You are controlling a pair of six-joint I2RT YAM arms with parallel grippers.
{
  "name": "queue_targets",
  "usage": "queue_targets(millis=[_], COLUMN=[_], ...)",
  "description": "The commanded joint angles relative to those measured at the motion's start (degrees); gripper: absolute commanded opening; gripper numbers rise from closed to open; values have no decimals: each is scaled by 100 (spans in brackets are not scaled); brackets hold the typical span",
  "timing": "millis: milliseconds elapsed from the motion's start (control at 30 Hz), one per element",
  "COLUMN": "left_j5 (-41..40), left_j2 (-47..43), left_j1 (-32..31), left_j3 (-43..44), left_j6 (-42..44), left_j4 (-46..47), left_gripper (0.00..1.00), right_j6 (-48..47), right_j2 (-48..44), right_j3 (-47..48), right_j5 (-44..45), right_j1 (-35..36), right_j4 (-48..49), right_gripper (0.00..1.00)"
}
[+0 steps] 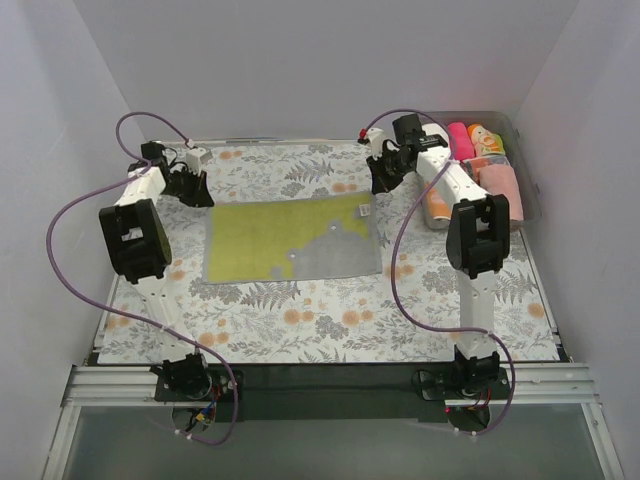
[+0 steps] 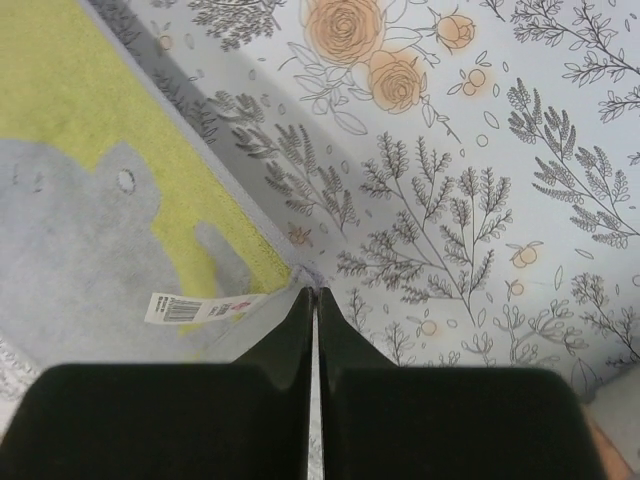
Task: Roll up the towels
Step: Fold the towel
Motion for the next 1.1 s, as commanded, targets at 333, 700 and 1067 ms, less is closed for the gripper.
queue_targets(millis=[333, 700, 1067], left_j5=[971, 604, 163], left_j2=[-1770, -2746, -2509], left_j1=[406, 687, 687], left_j3=[-1286, -3036, -3617], left_j6=[2426, 4231, 4152], left_j4=[-953, -1253, -813], left_gripper=[0, 0, 0], right_j6=[-654, -1084, -1093], right_j2=[-1581, -2364, -2118], right_j3=[-1623, -3442, -3769], right_j5=[-527, -553, -334], right_j1=[-39, 197, 471], right_j4=[-43, -61, 45], right_gripper=[1, 1, 1])
